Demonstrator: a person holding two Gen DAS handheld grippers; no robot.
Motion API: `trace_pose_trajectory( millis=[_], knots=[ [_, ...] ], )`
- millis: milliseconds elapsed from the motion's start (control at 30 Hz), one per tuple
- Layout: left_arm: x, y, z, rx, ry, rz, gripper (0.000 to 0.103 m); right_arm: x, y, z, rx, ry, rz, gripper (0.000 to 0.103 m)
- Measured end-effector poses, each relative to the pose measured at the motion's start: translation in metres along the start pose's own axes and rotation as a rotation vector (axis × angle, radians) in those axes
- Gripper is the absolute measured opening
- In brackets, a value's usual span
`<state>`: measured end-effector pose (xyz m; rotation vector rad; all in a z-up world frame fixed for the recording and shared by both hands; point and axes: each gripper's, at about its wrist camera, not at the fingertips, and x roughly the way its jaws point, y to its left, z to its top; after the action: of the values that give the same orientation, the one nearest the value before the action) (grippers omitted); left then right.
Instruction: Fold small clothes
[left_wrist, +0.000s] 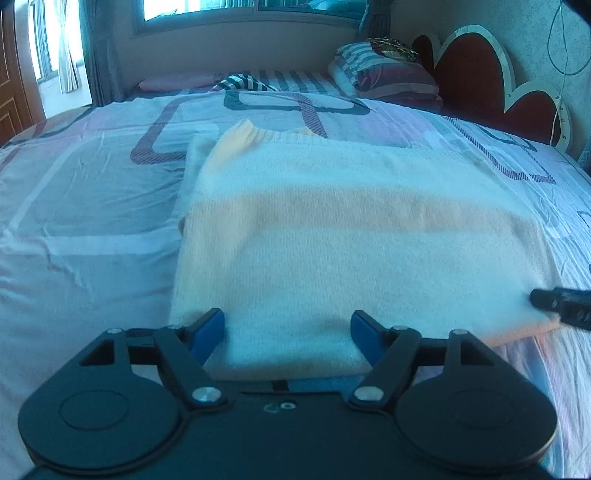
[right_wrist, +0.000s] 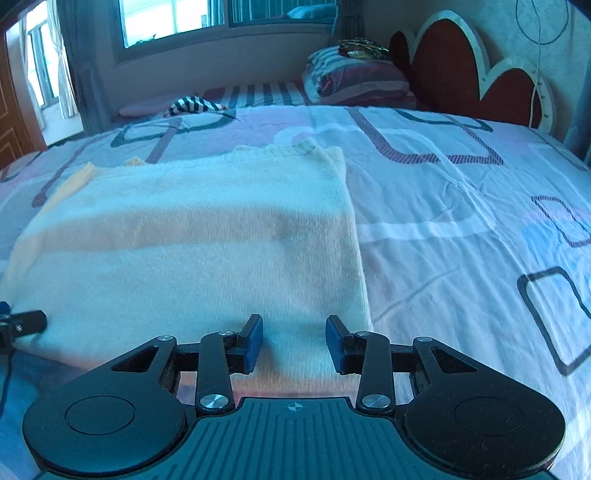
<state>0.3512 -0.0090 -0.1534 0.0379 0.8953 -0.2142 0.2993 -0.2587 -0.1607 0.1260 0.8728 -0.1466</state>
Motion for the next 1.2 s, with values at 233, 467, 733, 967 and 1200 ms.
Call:
trace_pose_trajectory(
  millis=[233,467,733,967,1200],
  knots=[
    [0.004,-0.007,-0.005,0.048,-0.009,0.025,0.078,0.008,0.009,-0.002,-0.037,0.005,-0.043,0.040],
    [0.002,-0.010,-0.003,0.018,0.010,0.057,0.080,0.008,0.006,-0.003,-0.057,0.002,-0.020,0.040],
    [-0.002,-0.018,-0.001,-0.029,0.041,0.120,0.082,0.005,-0.004,-0.009,-0.124,-0.025,0.061,0.040],
    [-0.035,-0.012,-0.016,-0.180,0.062,0.066,0.082,0.005,-0.014,-0.007,-0.157,-0.014,0.133,0.041],
    [-0.042,0.009,-0.031,-0.342,0.091,-0.013,0.081,-0.001,-0.014,-0.004,-0.123,-0.012,0.137,0.042]
  ],
)
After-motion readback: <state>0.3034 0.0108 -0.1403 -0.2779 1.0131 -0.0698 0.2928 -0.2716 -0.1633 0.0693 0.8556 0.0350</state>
